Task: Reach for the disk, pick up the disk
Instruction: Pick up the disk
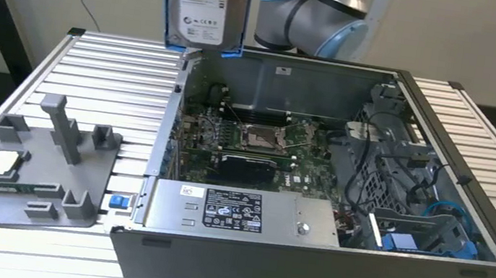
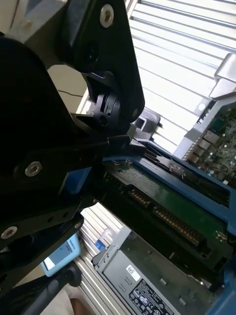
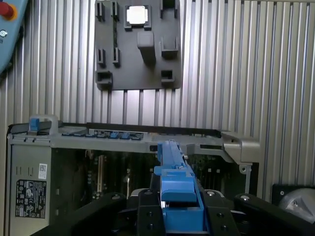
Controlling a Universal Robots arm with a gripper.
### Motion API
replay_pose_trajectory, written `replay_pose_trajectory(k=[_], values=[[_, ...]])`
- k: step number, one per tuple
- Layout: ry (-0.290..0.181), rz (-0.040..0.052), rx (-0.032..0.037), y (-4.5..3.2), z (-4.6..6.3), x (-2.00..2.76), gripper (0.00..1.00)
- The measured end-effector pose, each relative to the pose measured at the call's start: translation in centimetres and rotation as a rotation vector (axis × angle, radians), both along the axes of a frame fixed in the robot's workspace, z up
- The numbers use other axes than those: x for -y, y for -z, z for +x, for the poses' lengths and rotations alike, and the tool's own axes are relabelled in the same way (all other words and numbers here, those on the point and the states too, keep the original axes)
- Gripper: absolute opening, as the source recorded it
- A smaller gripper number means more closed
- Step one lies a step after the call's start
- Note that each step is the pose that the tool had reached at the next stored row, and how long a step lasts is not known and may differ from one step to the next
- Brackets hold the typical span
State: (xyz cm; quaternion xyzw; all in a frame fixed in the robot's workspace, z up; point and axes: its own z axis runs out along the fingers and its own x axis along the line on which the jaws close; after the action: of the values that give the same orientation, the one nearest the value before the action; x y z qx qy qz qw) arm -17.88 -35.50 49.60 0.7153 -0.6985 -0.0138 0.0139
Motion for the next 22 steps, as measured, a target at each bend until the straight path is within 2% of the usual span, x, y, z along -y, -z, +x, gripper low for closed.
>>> replay_pose_trajectory(k=[22], values=[[0.000, 0.0000, -0.0110, 0.00, 9.4, 0.00, 0.00]])
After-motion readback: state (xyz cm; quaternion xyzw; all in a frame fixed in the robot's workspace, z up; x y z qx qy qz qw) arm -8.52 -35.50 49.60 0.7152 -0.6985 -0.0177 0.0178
